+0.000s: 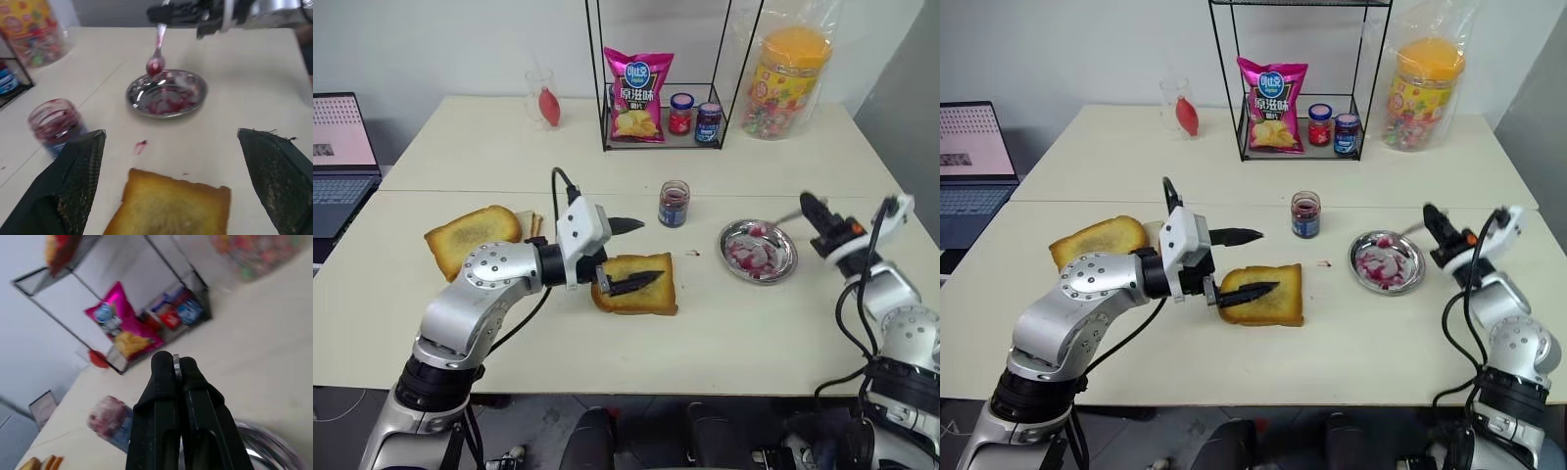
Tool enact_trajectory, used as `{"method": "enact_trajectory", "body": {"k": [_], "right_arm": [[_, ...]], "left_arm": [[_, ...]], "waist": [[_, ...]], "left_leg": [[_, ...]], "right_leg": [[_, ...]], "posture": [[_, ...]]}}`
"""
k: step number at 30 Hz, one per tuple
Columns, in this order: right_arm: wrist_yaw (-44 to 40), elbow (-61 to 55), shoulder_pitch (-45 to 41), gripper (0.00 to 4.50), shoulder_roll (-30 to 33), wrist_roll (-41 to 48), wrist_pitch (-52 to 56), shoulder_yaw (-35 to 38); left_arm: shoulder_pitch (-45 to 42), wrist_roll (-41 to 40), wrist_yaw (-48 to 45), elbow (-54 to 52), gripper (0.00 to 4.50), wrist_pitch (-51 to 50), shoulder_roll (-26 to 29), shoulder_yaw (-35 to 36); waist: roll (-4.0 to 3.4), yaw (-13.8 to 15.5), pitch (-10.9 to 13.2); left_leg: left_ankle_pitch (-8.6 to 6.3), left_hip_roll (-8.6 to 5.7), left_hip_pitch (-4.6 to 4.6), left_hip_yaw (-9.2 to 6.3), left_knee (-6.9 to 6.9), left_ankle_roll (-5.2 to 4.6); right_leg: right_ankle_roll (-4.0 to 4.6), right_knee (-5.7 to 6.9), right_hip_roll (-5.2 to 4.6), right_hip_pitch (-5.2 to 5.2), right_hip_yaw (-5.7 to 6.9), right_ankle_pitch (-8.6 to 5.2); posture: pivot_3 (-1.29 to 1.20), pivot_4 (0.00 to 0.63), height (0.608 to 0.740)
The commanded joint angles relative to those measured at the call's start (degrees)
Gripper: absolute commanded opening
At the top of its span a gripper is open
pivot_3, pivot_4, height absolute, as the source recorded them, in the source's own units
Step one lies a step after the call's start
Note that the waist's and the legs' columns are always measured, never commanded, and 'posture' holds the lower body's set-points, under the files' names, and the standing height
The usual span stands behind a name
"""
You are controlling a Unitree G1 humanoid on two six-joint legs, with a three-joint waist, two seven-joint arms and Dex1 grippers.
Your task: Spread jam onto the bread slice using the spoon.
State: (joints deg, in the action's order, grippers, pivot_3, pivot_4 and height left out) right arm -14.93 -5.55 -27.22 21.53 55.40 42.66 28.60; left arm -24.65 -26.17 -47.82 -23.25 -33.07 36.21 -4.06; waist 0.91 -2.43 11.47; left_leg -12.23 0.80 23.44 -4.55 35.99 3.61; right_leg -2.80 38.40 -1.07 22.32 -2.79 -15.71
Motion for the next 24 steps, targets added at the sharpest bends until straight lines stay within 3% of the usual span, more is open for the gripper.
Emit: {"method": "enact_trajectory", "body": {"k": [1, 7, 13, 24], "right_arm": [[-0.22, -1.01, -9.39, 0.05, 0.59, -2.53, -0.62, -6.24], [-3.77, 7.26, -19.59, 0.05, -0.65, -10.04, -5.12, -13.76], [-13.73, 21.15, -26.75, 0.05, -1.99, -22.19, -15.29, -23.95], [-21.77, 37.78, -31.42, 0.05, -4.27, -34.47, -29.59, -28.6]], "left_arm": [[0.11, 1.36, 4.6, 0.37, 4.5, -1.18, -0.45, 2.67], [0.82, 1.91, 8.01, 1.45, 4.5, -1.73, -1.46, 3.42], [2.07, 1.61, 11.9, 3.38, 4.5, -4.26, -2.14, 5.86], [2.87, 1.02, 11.77, 2.68, 4.5, -4.74, -1.6, 6.49]], "waist": [[0.0, -0.01, 0.0], [0.02, 0.06, 0.0], [0.01, 0.07, 0.0], [0.02, 0.19, 0.0]], "left_leg": [[0.0, -0.01, -0.02, -0.01, 0.02, 0.0], [0.04, -0.02, -0.06, -0.03, 0.04, -0.07], [0.04, -0.04, -0.03, 0.0, 0.01, -0.07], [0.05, -0.04, 0.01, -0.03, 0.0, -0.06]], "right_leg": [[0.0, 0.07, 0.0, 0.0, 0.01, -0.01], [0.05, 0.25, 0.01, 0.05, 0.02, -0.02], [0.07, 0.3, -0.03, 0.12, 0.01, 0.0], [0.08, 0.5, -0.04, 0.28, 0.06, 0.0]], "posture": [[0.0, 0.15, 0.74], [0.0, 0.15, 0.74], [0.0, 0.15, 0.74], [0.0, 0.15, 0.74]]}}
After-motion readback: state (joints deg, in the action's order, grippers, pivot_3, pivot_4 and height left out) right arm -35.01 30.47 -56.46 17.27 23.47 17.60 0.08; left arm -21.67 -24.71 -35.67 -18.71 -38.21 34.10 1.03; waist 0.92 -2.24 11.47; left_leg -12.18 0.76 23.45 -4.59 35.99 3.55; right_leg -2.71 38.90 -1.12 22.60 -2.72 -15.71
